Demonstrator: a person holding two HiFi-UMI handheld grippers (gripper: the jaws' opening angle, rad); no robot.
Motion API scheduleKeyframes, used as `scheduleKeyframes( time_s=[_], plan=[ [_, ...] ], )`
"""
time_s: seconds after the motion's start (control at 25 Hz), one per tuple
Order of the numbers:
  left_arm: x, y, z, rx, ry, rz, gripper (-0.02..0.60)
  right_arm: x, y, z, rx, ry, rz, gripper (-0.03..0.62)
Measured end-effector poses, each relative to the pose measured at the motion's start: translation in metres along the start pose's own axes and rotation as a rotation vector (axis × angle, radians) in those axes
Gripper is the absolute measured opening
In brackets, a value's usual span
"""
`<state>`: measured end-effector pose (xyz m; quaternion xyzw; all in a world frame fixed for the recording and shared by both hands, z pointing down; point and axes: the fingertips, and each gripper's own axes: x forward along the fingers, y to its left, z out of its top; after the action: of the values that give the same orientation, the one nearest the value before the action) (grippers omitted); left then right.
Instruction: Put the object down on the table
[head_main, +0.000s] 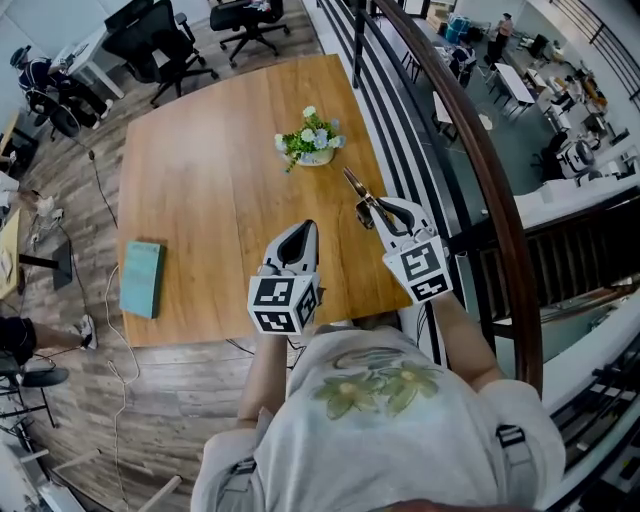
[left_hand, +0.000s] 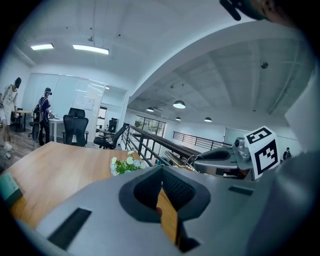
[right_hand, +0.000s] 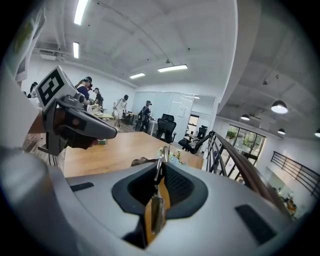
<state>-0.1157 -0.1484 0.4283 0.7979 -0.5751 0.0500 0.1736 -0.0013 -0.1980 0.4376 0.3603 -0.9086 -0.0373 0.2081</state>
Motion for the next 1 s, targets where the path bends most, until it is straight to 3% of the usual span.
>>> scheduleKeyframes(
  time_s=[1.0],
  plan=[
    [0.010, 0.038, -0.052, -0.055, 0.122, -0.010, 0.014, 0.070, 0.027, -0.090, 0.013, 0.232, 0.082, 0.040]
  ],
)
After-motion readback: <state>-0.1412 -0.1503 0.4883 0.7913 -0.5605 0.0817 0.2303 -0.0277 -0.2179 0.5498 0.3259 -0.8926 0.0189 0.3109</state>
